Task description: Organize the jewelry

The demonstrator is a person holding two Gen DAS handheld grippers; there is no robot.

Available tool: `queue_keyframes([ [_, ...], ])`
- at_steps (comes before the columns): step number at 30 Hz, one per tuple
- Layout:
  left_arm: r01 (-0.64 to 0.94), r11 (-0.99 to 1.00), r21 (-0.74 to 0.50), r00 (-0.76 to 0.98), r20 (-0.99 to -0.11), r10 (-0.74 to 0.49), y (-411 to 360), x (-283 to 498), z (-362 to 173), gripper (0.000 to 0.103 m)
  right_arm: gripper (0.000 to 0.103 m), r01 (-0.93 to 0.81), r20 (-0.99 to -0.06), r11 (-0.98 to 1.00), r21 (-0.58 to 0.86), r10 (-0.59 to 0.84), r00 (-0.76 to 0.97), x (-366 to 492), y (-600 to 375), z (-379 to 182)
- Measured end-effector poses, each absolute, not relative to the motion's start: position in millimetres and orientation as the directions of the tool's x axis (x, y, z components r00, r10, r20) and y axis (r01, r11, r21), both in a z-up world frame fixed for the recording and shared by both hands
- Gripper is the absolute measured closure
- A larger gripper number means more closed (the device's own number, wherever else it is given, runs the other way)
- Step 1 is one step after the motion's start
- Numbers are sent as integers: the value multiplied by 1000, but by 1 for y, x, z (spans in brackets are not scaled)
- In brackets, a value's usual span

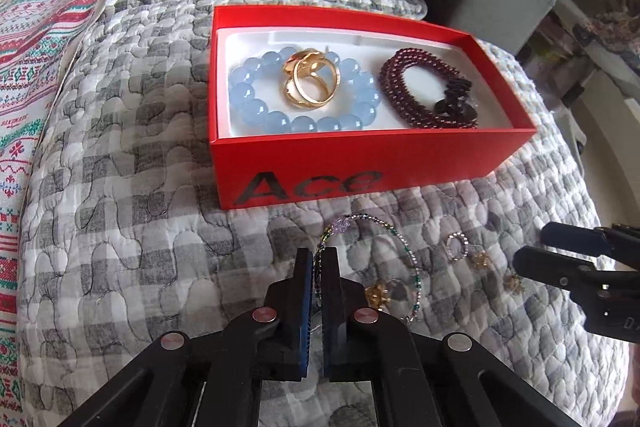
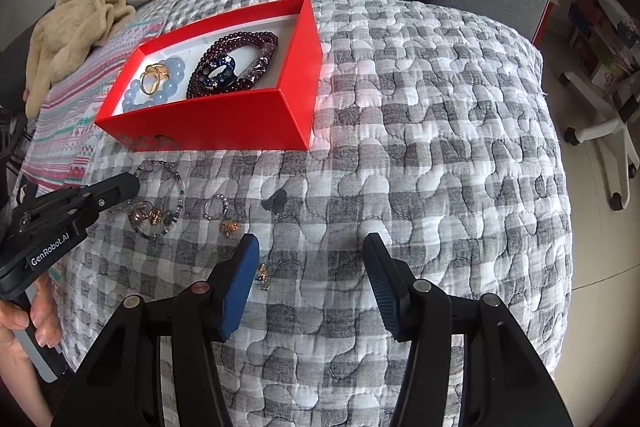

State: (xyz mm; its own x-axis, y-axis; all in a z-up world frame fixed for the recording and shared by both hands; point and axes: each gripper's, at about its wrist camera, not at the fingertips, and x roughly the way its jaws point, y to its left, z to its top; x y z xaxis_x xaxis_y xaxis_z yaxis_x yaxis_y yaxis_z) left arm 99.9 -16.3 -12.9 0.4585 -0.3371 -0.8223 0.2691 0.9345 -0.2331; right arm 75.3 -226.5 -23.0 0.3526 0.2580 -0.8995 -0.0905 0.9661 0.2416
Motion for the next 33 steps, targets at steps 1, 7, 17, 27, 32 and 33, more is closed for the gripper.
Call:
queue_keyframes([
  [1, 277, 931, -238, 465, -814, -347, -17, 96, -8, 103, 46, -86, -898, 964, 252, 266, 352, 76, -226, -23],
  [7, 311, 909, -276, 511, -758, -405, -15, 73, 20, 103, 46, -74, -887, 950, 303, 310, 343, 76, -227, -22],
  [17, 312, 904, -292, 536, -732, -421, -2, 58, 36, 103, 63, -96, -890, 946, 310, 324, 321, 73, -213, -27],
  [27, 295, 913, -283, 529, -747, -403, 9, 56, 30, 103, 76, -151, -914, 965, 215, 253, 317, 65, -196, -28],
  [32, 282, 917, -280, 528, -753, -393, 12, 55, 29, 103, 93, -172, -922, 970, 170, 218, 320, 66, -190, -28],
  [33, 280, 919, -279, 528, -755, -390, 13, 55, 29, 103, 93, -175, -921, 969, 175, 224, 320, 65, -190, -27],
])
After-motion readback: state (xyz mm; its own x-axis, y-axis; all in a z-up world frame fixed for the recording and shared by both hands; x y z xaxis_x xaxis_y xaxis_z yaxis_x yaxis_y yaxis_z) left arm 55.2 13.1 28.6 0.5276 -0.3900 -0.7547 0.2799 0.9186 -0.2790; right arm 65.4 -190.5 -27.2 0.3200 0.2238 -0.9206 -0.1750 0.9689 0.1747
